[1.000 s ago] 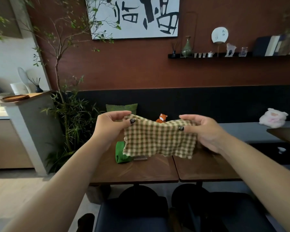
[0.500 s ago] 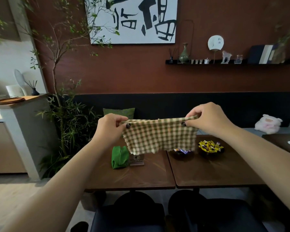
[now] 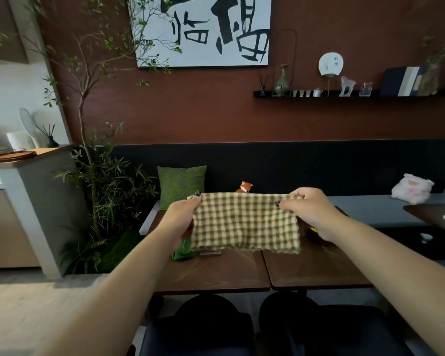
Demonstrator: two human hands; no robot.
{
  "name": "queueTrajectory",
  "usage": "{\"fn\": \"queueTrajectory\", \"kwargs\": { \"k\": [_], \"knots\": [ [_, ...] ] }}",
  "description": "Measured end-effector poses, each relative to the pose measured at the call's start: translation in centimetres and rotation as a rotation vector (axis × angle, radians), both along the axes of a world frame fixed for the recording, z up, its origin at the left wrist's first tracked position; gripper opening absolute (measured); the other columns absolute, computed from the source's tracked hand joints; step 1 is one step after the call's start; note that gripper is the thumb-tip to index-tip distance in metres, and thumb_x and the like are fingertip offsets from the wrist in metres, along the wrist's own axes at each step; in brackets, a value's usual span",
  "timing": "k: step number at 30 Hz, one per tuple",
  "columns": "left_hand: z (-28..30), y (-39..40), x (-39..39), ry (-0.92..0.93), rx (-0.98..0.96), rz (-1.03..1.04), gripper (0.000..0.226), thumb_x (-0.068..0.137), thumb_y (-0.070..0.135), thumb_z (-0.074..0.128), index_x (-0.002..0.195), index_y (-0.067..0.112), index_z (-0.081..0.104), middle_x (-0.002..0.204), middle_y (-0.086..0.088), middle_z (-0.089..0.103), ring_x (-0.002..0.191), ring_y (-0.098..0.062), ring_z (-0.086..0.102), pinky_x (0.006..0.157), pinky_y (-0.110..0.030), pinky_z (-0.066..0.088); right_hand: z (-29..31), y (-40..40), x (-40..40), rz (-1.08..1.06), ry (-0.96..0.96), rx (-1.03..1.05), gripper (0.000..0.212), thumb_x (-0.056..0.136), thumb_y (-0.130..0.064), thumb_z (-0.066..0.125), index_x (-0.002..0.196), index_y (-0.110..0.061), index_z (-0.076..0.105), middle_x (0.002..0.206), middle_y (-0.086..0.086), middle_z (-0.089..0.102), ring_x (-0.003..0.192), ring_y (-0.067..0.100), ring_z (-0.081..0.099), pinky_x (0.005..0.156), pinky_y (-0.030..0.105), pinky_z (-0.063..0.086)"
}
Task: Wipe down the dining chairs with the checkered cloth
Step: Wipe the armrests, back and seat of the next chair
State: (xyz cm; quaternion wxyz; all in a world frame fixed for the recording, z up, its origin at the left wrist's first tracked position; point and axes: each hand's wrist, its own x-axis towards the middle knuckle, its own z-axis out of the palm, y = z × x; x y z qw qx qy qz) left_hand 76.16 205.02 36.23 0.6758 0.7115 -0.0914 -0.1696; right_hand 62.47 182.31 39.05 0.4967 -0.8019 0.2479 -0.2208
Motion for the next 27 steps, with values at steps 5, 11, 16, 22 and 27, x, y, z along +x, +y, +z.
{"fn": "queueTrajectory", "kwargs": {
  "k": [5, 11, 16, 22, 27],
  "knots": [
    [-2.0, -1.7, -1.4, 0.052, 0.038, -0.004, 0.031, 0.099, 0.039, 0.049, 0.105, 0.013, 0.065, 0.105, -0.010, 0.071, 0.099, -0.027, 0.067, 0.094, -0.046, 0.051, -1.1, 2.1, 0.3, -0.086, 0.000, -0.027, 0.008, 0.076, -0.019, 0.070, 0.078, -0.013, 0.065, 0.075, 0.004, 0.066, 0.076, 0.018, 0.065, 0.063, 0.032, 0.051],
    [-2.2, -4.6, -4.5, 0.075, -0.192, -0.160, 0.046, 0.095, 0.046, 0.045, 0.099, 0.012, 0.075, 0.107, -0.013, 0.072, 0.106, -0.031, 0.067, 0.102, -0.055, 0.047, -0.8, 6.9, 0.1, 0.304, -0.071, 0.125, 0.015, 0.092, -0.027, 0.057, 0.091, -0.019, 0.070, 0.084, -0.002, 0.071, 0.068, 0.008, 0.065, 0.065, 0.025, 0.048],
    [-2.3, -5.4, -5.5, 0.002, -0.213, -0.180, 0.043, 0.093, 0.038, 0.059, 0.122, 0.008, 0.063, 0.116, -0.015, 0.069, 0.107, -0.030, 0.067, 0.094, -0.046, 0.053, -2.2, 6.3, -0.6, 0.215, -0.208, -0.053, 0.034, 0.086, 0.000, 0.056, 0.107, -0.024, 0.068, 0.096, -0.007, 0.068, 0.079, -0.004, 0.063, 0.069, 0.010, 0.048],
    [-3.9, -5.4, -6.2, -0.006, -0.229, -0.166, 0.019, 0.097, 0.011, 0.055, 0.113, 0.016, 0.063, 0.104, -0.007, 0.074, 0.095, -0.023, 0.071, 0.073, -0.035, 0.059, -5.2, 3.3, -1.2, 0.149, 0.063, 0.601, 0.034, 0.074, -0.026, 0.079, 0.102, -0.016, 0.063, 0.108, -0.001, 0.067, 0.100, 0.019, 0.062, 0.085, 0.040, 0.053],
    [-8.3, -5.3, -6.5, 0.046, -0.103, -0.186, 0.012, 0.097, 0.005, 0.053, 0.102, 0.011, 0.062, 0.093, -0.009, 0.070, 0.083, -0.021, 0.066, 0.075, -0.034, 0.054, -10.5, 2.5, -2.2, 0.078, 0.115, 0.616, 0.021, 0.076, -0.009, 0.074, 0.097, -0.006, 0.071, 0.086, 0.010, 0.075, 0.081, 0.025, 0.071, 0.075, 0.037, 0.056]
  ]
}}
